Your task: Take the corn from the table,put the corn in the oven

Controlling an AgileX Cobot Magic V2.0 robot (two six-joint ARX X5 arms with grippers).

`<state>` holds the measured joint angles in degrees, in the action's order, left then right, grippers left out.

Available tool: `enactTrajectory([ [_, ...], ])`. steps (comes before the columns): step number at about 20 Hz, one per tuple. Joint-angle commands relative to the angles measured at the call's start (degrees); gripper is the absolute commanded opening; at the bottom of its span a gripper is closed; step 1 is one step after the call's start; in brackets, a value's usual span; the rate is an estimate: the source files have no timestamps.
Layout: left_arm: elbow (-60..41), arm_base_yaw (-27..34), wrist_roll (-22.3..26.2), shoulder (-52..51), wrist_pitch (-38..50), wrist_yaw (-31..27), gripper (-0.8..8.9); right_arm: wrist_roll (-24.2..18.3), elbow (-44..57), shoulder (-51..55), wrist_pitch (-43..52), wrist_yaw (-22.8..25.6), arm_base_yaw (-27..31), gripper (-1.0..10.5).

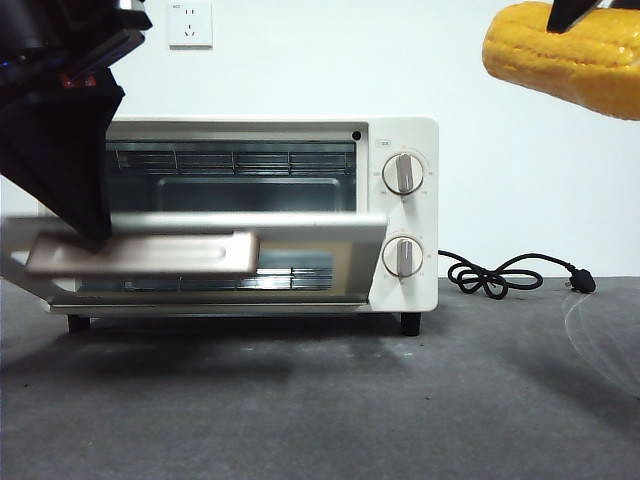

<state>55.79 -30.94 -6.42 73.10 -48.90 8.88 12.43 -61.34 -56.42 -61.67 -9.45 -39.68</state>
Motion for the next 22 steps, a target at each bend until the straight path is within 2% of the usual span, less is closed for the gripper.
enactTrajectory([
  [1, 0.2, -2.3, 0.7, -0.3, 1.4, -1.0, -0.05, -0.6, 0.5, 0.1, 0.4, -0.2, -0.1, -0.1],
  [6, 0.2, -6.4, -0.5, -0.8, 0.8, -0.9, -0.05, -1.5, 0.5, 0.1, 1.7, -0.2, -0.1, -0.1],
  [7, 0.2, -6.9, -0.5, -1.6, 1.3, -0.9, -0.05, -2.3, 0.5, 0.1, 3.2, -1.5, -0.1, -0.1],
  [9, 0.3, -7.4, -1.1, -4.1, 3.2, -0.8, -0.06, -3.7, 0.5, 0.1, 8.0, -7.6, -0.1, -0.1],
  [12, 0.4, -7.4, -2.7, -10.4, 7.3, -0.8, -0.05, -3.7, 0.5, 0.0, 18.5, -18.5, -0.3, -0.1],
  [14, 1.0, -7.4, -3.7, -15.7, 9.5, -1.0, -0.06, -3.4, 0.5, -0.1, 25.7, -21.4, -1.8, -0.1],
  [19, 4.5, -7.4, -5.6, -28.7, 13.1, -1.0, -0.05, -3.7, 0.5, -1.6, 42.1, -20.9, -7.9, -0.1],
  [21, 6.7, -7.4, -5.6, -32.7, 13.2, -1.1, -0.06, -4.5, 0.5, -3.9, 48.0, -17.8, -11.7, -0.1],
  [22, 8.2, -7.4, -5.6, -34.5, 13.1, -1.5, -0.06, -5.9, 0.5, -5.5, 50.4, -14.6, -13.9, -0.1],
])
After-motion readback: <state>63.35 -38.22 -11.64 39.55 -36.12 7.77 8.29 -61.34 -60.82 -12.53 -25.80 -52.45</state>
